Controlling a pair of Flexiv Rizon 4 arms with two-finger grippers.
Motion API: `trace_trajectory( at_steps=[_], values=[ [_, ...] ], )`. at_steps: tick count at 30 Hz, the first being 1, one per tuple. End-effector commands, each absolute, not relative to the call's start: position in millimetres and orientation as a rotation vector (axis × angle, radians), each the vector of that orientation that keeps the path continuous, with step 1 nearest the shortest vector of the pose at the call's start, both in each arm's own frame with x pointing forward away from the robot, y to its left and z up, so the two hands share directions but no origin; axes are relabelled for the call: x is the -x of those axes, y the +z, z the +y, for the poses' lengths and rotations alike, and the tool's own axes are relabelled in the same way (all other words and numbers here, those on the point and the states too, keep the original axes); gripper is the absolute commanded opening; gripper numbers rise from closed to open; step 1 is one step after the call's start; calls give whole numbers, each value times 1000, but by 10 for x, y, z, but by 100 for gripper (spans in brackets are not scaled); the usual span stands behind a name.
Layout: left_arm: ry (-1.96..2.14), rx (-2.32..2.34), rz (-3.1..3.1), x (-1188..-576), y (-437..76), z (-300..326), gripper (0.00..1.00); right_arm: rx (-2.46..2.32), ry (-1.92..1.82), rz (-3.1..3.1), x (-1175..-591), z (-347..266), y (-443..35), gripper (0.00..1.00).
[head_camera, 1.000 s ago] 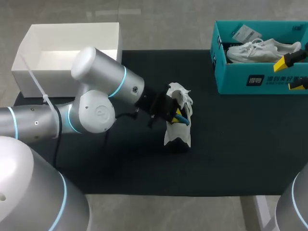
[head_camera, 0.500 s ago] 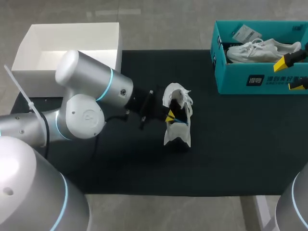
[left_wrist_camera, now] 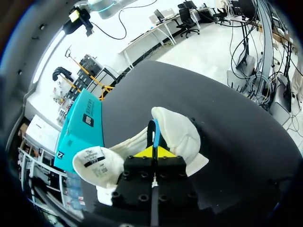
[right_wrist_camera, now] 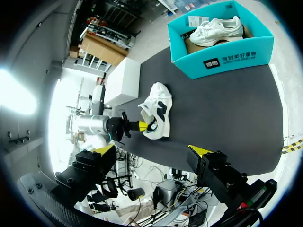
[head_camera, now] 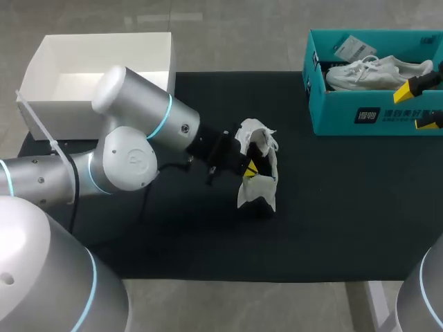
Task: Take the shoe out of the shoebox, open the shoe tongue, remove and reinsert the insole, then place the shoe into the shoebox
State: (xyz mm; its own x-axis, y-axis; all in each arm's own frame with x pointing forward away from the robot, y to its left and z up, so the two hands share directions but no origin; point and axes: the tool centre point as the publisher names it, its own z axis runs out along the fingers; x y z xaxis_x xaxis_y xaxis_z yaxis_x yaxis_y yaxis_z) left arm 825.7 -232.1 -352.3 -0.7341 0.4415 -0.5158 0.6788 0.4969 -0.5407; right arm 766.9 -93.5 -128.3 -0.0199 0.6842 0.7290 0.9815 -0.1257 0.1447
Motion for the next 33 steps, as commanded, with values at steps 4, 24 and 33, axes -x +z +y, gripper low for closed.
trace_trajectory(
  at_steps=[4, 24, 33],
  values=[
    [-1134, -996, 2425, -8183, -3196, -2182, 35, 1852, -954, -1733, -7665, -928, -1285, 100],
    [-889, -1581, 2596, -8425, -3213, -2233, 0, 1852, -954, -1733, -7665, -928, -1285, 100],
    [-763, -1967, 2661, -8422, -3355, -2286, 0, 1852, -954, -1733, -7665, -928, -1285, 100]
  ],
)
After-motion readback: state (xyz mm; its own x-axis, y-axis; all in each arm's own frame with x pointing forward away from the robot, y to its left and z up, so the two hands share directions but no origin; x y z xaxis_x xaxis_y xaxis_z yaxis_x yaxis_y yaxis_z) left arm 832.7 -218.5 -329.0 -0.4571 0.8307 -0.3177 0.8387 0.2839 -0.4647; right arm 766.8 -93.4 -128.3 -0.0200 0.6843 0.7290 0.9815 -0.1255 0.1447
